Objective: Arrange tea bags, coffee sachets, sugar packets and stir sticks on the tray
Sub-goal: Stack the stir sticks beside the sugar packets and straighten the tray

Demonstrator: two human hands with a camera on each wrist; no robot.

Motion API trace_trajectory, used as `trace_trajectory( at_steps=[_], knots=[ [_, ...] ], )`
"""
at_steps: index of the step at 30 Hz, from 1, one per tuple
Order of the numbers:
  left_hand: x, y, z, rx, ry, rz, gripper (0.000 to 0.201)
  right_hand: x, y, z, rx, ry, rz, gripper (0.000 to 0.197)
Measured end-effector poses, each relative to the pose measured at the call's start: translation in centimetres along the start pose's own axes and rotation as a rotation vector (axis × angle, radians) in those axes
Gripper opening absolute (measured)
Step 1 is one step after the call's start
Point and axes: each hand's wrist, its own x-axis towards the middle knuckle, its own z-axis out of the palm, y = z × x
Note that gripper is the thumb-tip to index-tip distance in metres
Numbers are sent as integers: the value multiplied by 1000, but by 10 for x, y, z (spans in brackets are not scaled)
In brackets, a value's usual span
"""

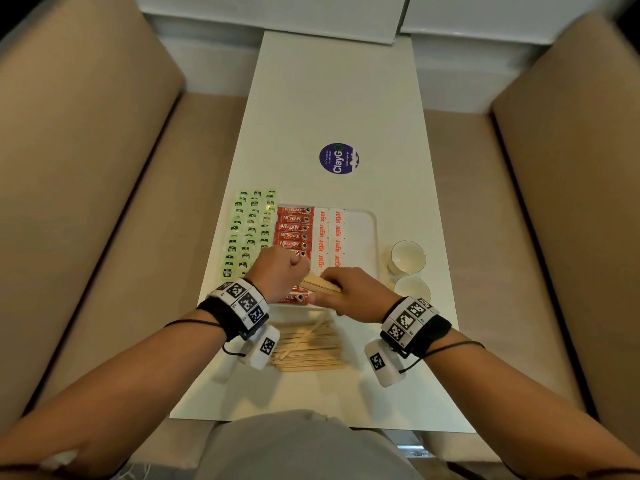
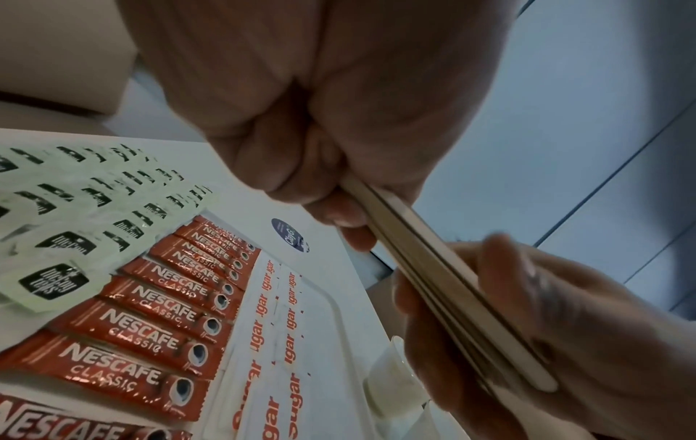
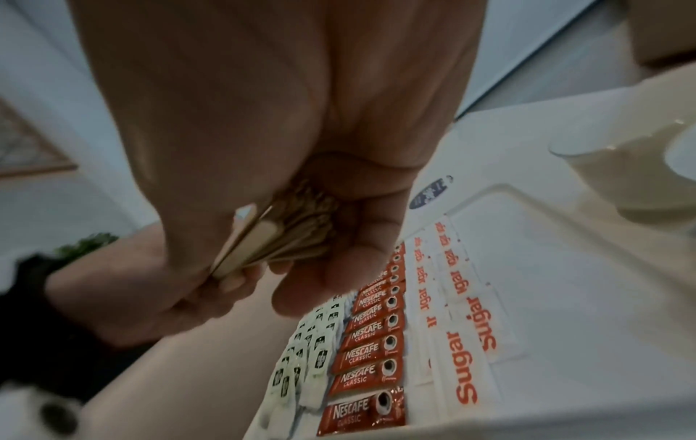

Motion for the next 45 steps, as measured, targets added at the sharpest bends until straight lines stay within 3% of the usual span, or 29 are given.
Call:
trace_trajectory(
  at_steps=[5,10,13,25,31,34,38,45],
  knots=[
    [1,3,2,-13,-49,28,43,0,-2,12,-135,-27,-29,27],
    [-1,11,4,25,-79,11,57,-3,2,21,-194,-10,-2,28],
    [1,15,4,130,-107,55,65,-6,2,24,-193,13,-1,24],
    [47,23,0,238,-281,160,55,-11,-2,22,-71,67,67,26],
    [86,44,-5,278,-274,219,59,7,4,17,44,229,182,26],
    [112,48,-6,196,-197,195,62,19,10,10,125,310,248,25],
    [140,42,-3,115,-111,177,50,39,23,3,199,381,357,28],
    [175,22,17,262,-175,156,26,81,57,-2,126,452,584,31]
  ],
)
